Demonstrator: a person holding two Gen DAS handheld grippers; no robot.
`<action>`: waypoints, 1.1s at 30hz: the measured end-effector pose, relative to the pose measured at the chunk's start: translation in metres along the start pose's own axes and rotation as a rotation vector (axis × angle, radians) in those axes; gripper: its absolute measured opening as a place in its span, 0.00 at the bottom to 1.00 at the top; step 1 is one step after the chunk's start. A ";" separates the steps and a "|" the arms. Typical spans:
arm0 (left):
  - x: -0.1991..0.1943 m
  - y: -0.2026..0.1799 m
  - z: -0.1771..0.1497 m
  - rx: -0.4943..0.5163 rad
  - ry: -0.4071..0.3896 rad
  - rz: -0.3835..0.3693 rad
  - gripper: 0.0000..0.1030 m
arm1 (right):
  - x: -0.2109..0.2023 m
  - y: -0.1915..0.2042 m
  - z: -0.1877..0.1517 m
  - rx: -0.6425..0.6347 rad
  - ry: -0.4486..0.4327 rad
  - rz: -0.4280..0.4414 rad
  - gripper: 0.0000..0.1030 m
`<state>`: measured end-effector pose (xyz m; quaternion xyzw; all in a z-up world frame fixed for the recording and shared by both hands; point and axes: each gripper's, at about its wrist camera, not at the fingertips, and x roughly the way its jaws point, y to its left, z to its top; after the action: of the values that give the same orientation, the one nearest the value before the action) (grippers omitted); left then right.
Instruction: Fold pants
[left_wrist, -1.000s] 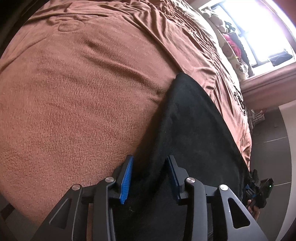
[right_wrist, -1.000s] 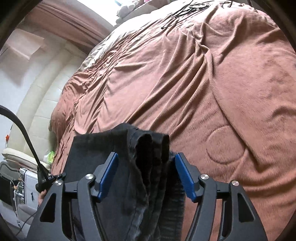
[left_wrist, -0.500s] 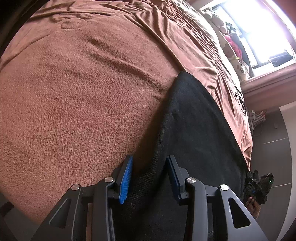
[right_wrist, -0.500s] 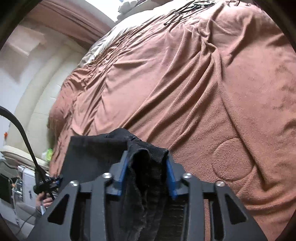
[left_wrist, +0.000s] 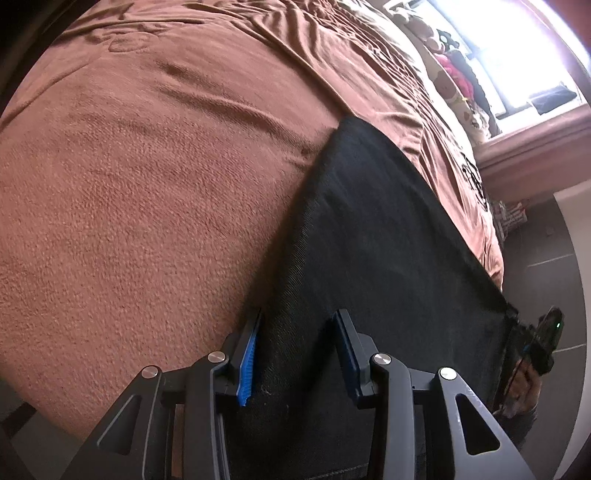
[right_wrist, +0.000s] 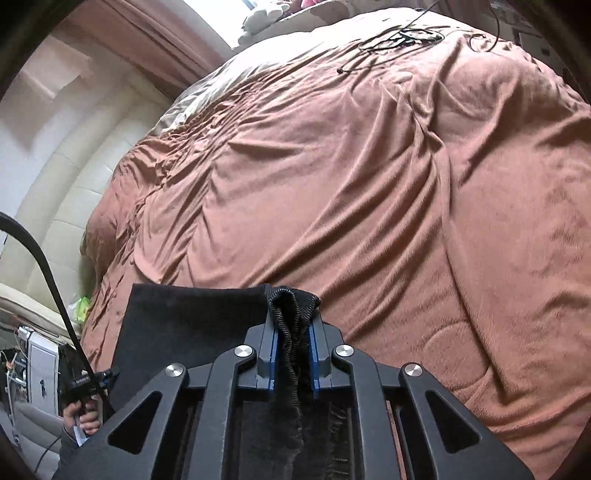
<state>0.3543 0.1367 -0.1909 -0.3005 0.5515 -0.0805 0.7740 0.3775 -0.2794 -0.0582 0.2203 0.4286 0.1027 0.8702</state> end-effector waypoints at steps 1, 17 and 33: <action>0.000 -0.001 0.000 0.007 0.004 0.000 0.39 | -0.001 0.003 0.002 -0.004 -0.001 -0.003 0.09; -0.005 -0.013 -0.009 0.063 0.034 -0.038 0.39 | 0.010 -0.007 -0.004 0.059 0.042 -0.092 0.28; -0.026 0.004 -0.020 0.021 -0.025 -0.083 0.39 | -0.090 -0.032 -0.103 0.189 -0.056 0.052 0.45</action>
<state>0.3258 0.1446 -0.1760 -0.3162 0.5279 -0.1146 0.7799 0.2406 -0.3101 -0.0658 0.3152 0.4060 0.0779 0.8543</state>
